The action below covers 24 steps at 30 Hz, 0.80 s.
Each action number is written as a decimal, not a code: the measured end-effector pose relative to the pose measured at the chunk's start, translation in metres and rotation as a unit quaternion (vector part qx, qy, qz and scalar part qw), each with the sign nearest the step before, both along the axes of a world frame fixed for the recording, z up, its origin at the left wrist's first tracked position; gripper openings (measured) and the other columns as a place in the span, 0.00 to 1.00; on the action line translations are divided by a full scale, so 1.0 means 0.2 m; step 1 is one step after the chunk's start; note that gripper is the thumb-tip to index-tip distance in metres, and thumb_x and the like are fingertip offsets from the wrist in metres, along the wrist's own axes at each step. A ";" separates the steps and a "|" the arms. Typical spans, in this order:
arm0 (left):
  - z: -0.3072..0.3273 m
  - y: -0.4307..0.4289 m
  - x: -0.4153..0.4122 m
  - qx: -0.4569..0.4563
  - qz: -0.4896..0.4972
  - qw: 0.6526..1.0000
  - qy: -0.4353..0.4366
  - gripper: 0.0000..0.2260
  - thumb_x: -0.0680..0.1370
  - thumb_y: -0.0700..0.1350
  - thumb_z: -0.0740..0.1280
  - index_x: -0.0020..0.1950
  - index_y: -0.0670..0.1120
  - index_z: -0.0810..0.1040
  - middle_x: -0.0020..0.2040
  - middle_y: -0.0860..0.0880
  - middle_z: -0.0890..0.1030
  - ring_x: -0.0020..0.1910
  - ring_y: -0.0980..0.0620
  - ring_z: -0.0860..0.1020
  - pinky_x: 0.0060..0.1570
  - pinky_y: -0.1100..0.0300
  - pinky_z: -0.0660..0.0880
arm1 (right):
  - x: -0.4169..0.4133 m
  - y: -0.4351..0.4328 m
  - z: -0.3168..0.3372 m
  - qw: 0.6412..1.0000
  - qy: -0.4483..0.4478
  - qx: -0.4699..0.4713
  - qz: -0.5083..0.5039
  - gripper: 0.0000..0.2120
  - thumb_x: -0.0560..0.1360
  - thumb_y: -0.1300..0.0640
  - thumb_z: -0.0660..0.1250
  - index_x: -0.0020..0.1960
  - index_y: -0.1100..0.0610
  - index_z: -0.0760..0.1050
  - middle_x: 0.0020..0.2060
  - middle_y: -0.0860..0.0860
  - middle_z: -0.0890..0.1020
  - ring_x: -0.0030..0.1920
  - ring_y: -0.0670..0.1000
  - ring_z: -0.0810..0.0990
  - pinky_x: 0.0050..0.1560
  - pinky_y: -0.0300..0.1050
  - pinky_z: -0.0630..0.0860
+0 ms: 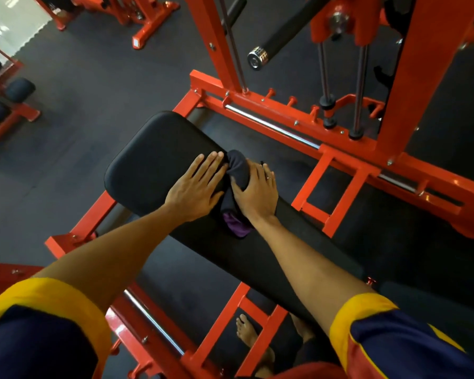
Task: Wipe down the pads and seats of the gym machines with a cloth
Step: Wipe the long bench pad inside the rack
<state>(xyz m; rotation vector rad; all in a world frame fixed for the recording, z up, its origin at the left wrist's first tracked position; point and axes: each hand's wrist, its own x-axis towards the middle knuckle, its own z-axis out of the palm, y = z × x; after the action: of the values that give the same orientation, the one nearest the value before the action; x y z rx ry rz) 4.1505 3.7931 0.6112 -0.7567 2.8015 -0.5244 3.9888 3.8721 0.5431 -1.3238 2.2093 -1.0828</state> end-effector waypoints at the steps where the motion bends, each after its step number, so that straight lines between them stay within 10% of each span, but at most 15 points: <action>1: 0.00 0.00 0.00 0.003 0.000 1.000 0.004 0.31 0.85 0.57 0.48 0.82 0.40 0.51 0.82 0.37 0.49 0.82 0.40 0.47 0.80 0.43 0.47 | -0.03 0.03 -0.02 1.000 -0.006 -0.008 -0.008 0.29 0.78 0.38 0.64 0.70 0.56 0.73 0.67 0.54 0.78 0.71 0.56 0.71 0.75 0.51 0.64; 9: 0.00 0.01 -0.01 0.002 0.007 1.000 -0.009 0.32 0.85 0.58 0.49 0.83 0.41 0.48 0.82 0.38 0.46 0.82 0.41 0.44 0.80 0.42 0.47 | -0.21 0.17 -0.21 0.995 -0.019 0.067 -0.075 0.26 0.77 0.37 0.57 0.50 0.59 0.79 0.47 0.57 0.83 0.56 0.60 0.79 0.66 0.54 0.71; 17: -0.01 0.01 0.00 0.005 0.008 1.000 -0.009 0.32 0.85 0.57 0.52 0.83 0.40 0.50 0.82 0.39 0.48 0.82 0.41 0.46 0.80 0.43 0.47 | 0.01 0.03 -0.02 0.997 -0.038 -0.061 -0.022 0.19 0.78 0.45 0.64 0.61 0.59 0.76 0.55 0.54 0.81 0.59 0.55 0.77 0.72 0.52 0.67; 24: 0.00 -0.01 -0.01 0.007 -0.005 1.000 0.002 0.31 0.85 0.58 0.48 0.83 0.41 0.50 0.83 0.39 0.48 0.82 0.41 0.47 0.80 0.43 0.48 | -0.09 0.29 -0.27 0.988 -0.016 0.072 -0.135 0.28 0.76 0.43 0.59 0.65 0.64 0.75 0.62 0.61 0.79 0.67 0.66 0.74 0.73 0.63 0.66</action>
<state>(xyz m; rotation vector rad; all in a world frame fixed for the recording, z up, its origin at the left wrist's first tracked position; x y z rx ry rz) 4.1490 3.7909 0.6109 -0.7420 2.8113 -0.5050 3.9704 3.9299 0.4886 -0.9619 2.4422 -1.0014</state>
